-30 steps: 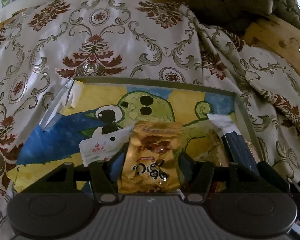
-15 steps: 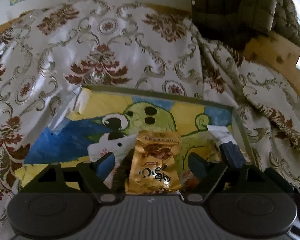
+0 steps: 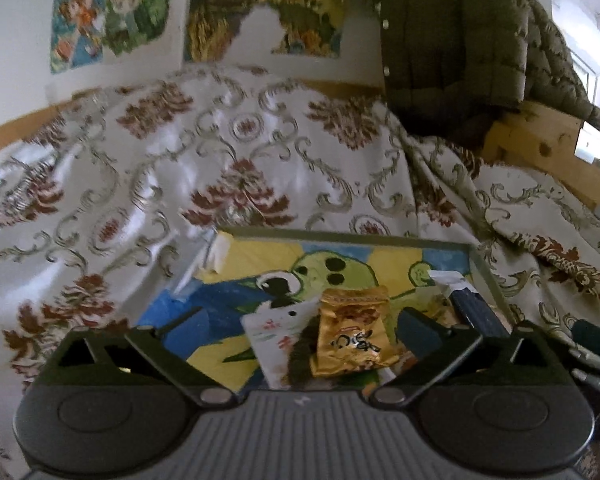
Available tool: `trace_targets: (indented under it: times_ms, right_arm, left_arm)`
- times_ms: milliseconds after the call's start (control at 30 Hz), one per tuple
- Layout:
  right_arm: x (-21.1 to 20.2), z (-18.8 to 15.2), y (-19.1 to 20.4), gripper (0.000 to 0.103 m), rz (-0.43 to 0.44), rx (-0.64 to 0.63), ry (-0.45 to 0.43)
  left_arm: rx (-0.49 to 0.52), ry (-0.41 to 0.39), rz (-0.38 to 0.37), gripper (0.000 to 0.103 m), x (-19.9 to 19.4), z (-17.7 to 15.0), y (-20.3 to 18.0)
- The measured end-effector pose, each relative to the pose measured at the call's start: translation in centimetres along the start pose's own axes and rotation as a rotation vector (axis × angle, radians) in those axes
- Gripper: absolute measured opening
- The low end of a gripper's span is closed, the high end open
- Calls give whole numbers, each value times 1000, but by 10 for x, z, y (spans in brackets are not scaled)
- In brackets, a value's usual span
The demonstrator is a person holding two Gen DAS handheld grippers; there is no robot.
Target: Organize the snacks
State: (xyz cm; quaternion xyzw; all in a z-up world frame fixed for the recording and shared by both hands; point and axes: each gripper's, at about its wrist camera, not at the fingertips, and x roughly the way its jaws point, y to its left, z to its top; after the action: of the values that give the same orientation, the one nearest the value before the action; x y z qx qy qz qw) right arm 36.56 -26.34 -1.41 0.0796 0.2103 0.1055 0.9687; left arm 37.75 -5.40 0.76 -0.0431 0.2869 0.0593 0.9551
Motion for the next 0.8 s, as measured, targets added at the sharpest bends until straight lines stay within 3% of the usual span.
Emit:
trace_targets:
  times_ms: [267,600,800]
  right_arm:
    - [-32,2,5,102,2,-37,-35]
    - [-80,-8,14,102,3,-48,-44]
    - [-109,-22,22,102,7,-72,-38]
  left_arm:
    - [-56,-73,31,102,-43,-16,17]
    - [-42,-172,71,102,-106,-41,25]
    - [-81,-166,86,103,-140,-68,37]
